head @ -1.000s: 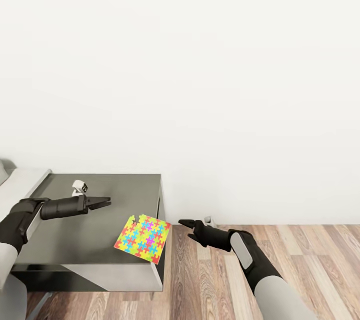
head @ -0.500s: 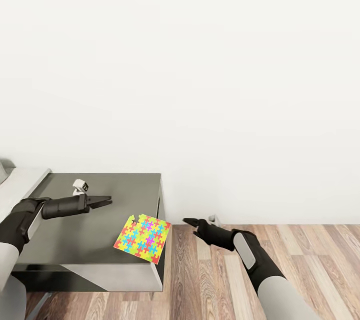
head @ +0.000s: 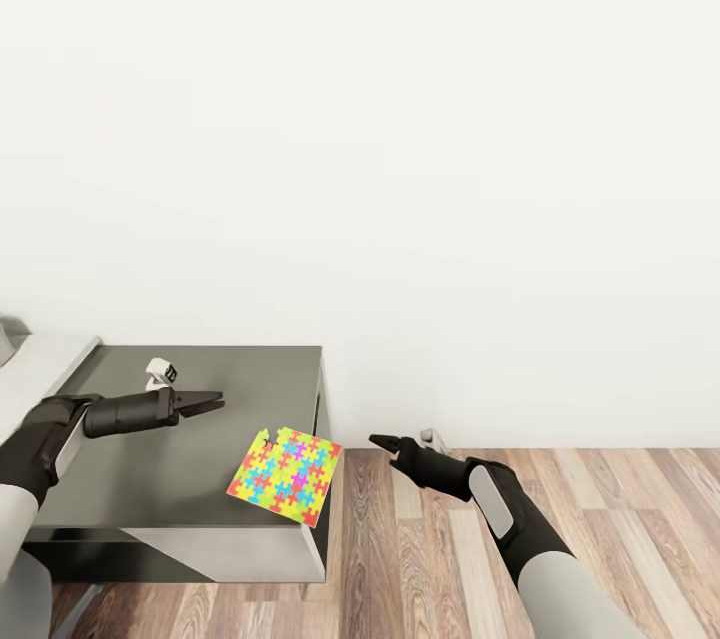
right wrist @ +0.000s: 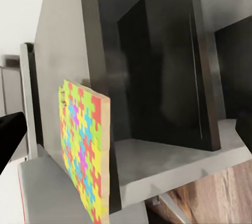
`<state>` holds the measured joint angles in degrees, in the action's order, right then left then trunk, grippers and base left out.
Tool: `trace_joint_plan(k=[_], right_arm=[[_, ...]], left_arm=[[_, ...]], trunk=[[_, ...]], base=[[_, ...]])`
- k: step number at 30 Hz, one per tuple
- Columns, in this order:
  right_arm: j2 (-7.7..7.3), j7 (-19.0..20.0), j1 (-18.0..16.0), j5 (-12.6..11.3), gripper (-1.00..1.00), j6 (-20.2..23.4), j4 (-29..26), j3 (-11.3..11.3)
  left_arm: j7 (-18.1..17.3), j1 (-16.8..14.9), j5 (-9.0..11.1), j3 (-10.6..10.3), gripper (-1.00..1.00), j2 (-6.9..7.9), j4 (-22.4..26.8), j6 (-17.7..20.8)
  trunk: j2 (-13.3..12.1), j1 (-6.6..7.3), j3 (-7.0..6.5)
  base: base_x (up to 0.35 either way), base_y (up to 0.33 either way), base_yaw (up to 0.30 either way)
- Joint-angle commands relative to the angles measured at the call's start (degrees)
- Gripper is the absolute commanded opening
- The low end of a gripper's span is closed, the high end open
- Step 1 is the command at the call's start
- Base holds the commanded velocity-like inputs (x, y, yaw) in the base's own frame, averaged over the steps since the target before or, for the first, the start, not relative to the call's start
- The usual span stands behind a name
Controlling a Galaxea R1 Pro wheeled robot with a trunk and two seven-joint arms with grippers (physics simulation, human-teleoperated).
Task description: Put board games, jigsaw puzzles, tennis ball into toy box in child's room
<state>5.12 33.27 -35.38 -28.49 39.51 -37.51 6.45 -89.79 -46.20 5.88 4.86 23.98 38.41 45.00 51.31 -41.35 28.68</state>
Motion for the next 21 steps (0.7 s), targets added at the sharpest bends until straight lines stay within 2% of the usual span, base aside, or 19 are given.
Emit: trace_joint_plan(k=[1,6,10,16,21], right_arm=[[0.07,0.11,-0.04,-0.06,1.0,0.42,0.0,0.32],[0.15,0.06,-0.04,-0.14,1.0,0.47,0.11,0.31],[0.21,0.05,-0.04,-0.21,1.0,0.53,0.15,0.31],[0.42,0.06,-0.04,-0.25,1.0,0.56,0.16,0.31],[0.66,0.04,-0.04,-0.25,1.0,0.57,0.16,0.25]], left_arm=[[-0.21,-0.03,0.01,-0.02,1.0,0.02,0.0,0.61],[-0.21,-0.03,0.01,-0.02,1.0,0.02,0.0,0.61],[-0.21,-0.03,0.02,-0.02,1.0,0.02,0.0,0.61],[-0.21,-0.03,0.01,-0.07,1.0,0.02,0.0,0.61],[-0.21,-0.03,0.01,-0.05,1.0,0.02,0.02,0.61]], trunk=[[0.46,-0.23,0.24],[2.47,-1.33,1.14],[2.47,-1.33,1.14],[4.87,-2.65,2.22],[4.87,-2.65,2.22]], base=[[0.0,0.0,0.0],[0.0,0.0,0.0],[0.0,0.0,0.0],[0.0,0.0,0.0],[0.0,0.0,0.0]])
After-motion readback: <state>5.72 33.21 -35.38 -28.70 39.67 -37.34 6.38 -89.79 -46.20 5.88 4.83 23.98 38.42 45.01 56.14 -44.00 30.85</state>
